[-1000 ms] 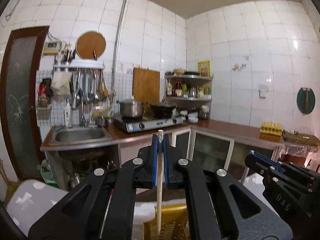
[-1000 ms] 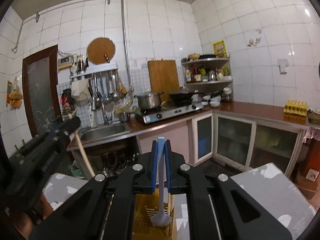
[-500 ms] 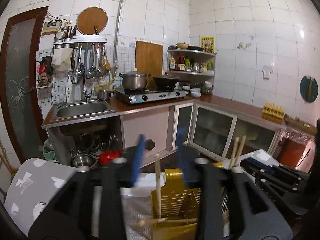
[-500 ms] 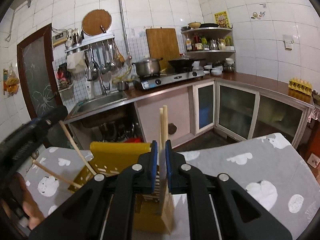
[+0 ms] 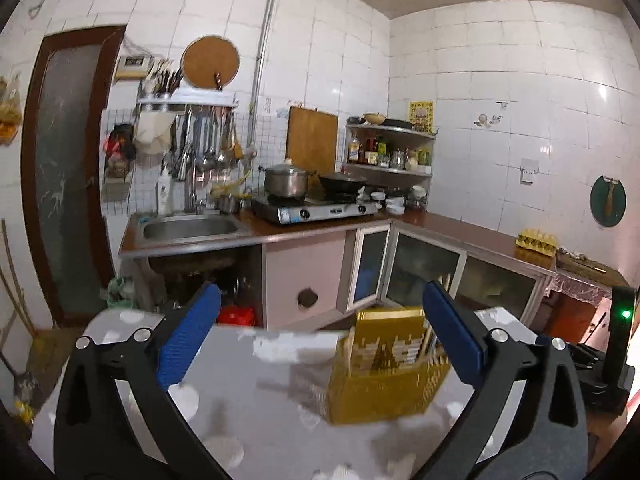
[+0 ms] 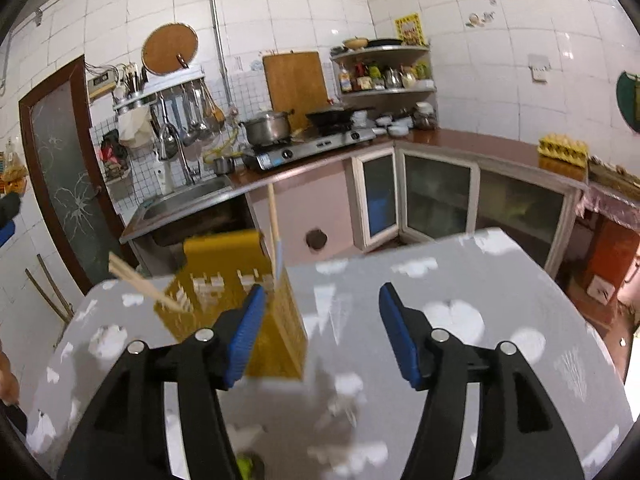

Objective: Organize utensils
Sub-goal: 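Lower the right tool onto another grey spoon and close it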

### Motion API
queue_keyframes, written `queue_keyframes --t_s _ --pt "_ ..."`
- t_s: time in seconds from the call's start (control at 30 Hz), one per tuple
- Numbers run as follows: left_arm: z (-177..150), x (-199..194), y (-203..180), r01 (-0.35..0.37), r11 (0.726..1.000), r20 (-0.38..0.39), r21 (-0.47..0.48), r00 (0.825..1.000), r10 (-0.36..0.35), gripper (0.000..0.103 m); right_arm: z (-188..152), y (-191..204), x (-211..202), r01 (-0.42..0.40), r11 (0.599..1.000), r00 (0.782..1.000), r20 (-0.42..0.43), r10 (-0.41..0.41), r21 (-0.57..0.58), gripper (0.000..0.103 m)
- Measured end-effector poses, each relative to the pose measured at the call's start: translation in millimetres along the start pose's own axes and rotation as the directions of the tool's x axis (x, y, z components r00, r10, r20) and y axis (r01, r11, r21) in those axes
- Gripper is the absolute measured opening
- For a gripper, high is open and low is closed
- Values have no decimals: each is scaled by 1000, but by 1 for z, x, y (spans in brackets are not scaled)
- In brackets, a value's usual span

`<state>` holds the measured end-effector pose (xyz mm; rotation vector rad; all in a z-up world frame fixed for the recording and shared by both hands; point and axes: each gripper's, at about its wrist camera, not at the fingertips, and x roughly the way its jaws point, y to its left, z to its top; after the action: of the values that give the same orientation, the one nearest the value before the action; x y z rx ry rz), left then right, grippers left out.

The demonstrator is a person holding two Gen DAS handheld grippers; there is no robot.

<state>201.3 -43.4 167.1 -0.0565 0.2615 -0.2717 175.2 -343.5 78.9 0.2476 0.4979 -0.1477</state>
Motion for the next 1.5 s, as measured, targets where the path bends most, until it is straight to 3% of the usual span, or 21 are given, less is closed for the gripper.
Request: queue_keyframes --t_s 0.2,0.5,0.93,1.2,1.3,1.5 --pt "-57 -3 18 -48 999 -127 10 991 49 98 -60 -2 7 37 998 993 -112 -42 -51 63" --pt "-145 12 40 -111 993 -312 36 943 117 98 -125 20 21 57 982 967 -236 -99 -178 63" --pt "-180 25 34 -111 991 -397 81 908 134 98 -149 41 24 4 971 947 -310 -80 -239 63" --pt "-179 24 24 -96 991 -404 97 906 127 98 -149 64 38 -42 954 929 -363 -71 -296 40" --pt "-180 25 20 -88 991 -414 97 902 120 98 -148 73 45 -68 948 921 -384 -61 -312 27" --pt "-181 27 13 -78 994 -435 81 894 105 98 -144 68 53 -77 953 915 -400 -49 -293 9"
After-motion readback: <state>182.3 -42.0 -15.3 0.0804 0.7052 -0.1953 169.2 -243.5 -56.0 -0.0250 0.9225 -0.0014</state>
